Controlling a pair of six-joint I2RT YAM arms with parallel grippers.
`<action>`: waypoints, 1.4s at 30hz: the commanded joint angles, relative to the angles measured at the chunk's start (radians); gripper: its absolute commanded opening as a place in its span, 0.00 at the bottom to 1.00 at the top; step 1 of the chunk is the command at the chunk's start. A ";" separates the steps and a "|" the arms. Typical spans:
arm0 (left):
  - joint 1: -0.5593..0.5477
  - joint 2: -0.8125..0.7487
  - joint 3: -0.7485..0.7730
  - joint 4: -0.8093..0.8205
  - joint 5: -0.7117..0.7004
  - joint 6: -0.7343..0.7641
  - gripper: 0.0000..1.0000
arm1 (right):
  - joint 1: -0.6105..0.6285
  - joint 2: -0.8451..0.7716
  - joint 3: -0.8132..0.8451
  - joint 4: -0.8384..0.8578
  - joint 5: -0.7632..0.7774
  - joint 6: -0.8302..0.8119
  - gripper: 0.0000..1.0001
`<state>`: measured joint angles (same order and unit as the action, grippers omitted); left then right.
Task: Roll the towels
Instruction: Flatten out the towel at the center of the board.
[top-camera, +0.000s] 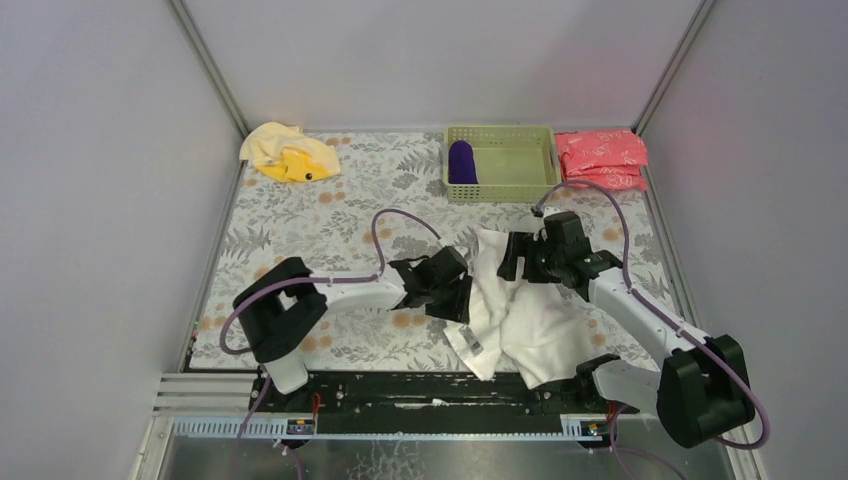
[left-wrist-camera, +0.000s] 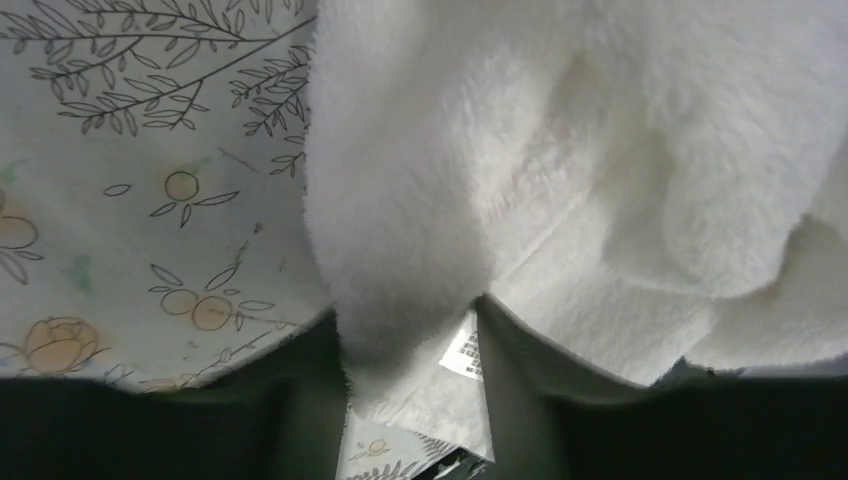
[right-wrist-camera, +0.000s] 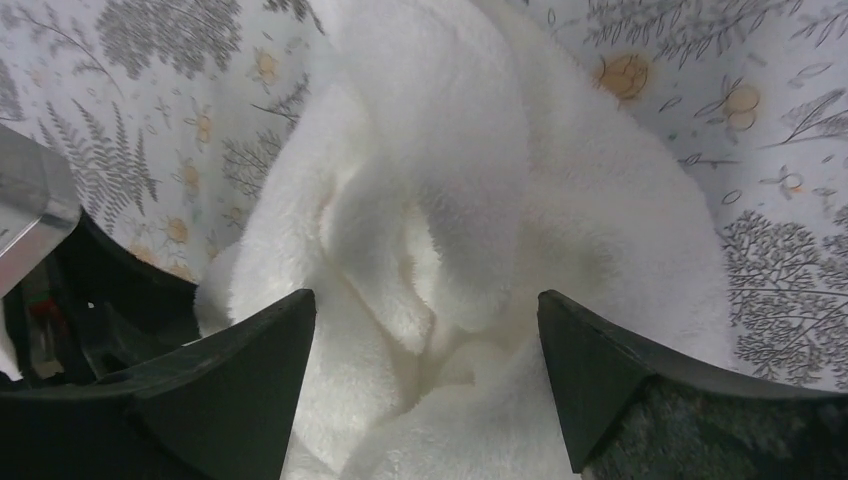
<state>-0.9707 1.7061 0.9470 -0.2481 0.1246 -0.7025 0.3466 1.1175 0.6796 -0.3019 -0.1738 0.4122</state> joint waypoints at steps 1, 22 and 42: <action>0.000 0.060 0.037 0.028 -0.022 0.031 0.30 | -0.002 0.076 -0.013 0.082 -0.049 0.034 0.85; 0.484 -0.652 -0.171 -0.406 -0.533 -0.060 0.64 | 0.002 0.261 0.283 -0.057 -0.091 -0.039 0.62; 0.548 -0.708 -0.284 -0.292 -0.395 -0.121 0.85 | -0.014 0.446 0.131 -0.094 0.255 0.019 0.73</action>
<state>-0.4522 1.0271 0.6716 -0.5919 -0.2638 -0.8043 0.4973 1.5398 0.8223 -0.3759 -0.0963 0.4408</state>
